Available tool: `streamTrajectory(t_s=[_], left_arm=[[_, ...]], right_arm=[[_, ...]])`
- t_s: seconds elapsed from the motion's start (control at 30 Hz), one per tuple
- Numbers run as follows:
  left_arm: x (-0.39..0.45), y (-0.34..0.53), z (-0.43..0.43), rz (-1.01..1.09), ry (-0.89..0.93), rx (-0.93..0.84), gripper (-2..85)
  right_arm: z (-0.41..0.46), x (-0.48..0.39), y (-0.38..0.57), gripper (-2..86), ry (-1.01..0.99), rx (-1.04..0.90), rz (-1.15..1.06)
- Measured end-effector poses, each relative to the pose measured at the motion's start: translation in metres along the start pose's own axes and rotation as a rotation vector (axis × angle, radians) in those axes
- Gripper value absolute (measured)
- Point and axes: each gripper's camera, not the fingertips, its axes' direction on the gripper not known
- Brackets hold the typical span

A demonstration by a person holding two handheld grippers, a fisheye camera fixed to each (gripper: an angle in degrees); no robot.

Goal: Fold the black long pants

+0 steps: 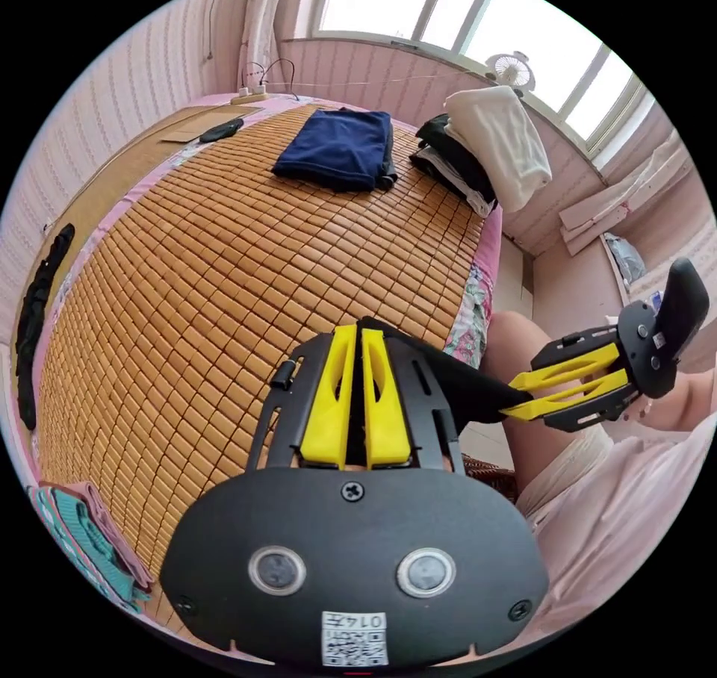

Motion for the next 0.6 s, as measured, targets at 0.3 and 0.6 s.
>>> streamTrajectory(t_s=[0.3, 0.6], left_arm=[[-0.08, 0.242, -0.145, -0.576, -0.342, 0.078, 5.1], [-0.077, 0.319, -0.11, -0.827, -0.113, 0.125, 10.4]], right_arm=[[0.091, -0.168, -0.068, 8.2, -0.337, -0.061, -0.521], [0.135, -0.068, -0.037, 9.2, -0.137, -0.173, -0.191]])
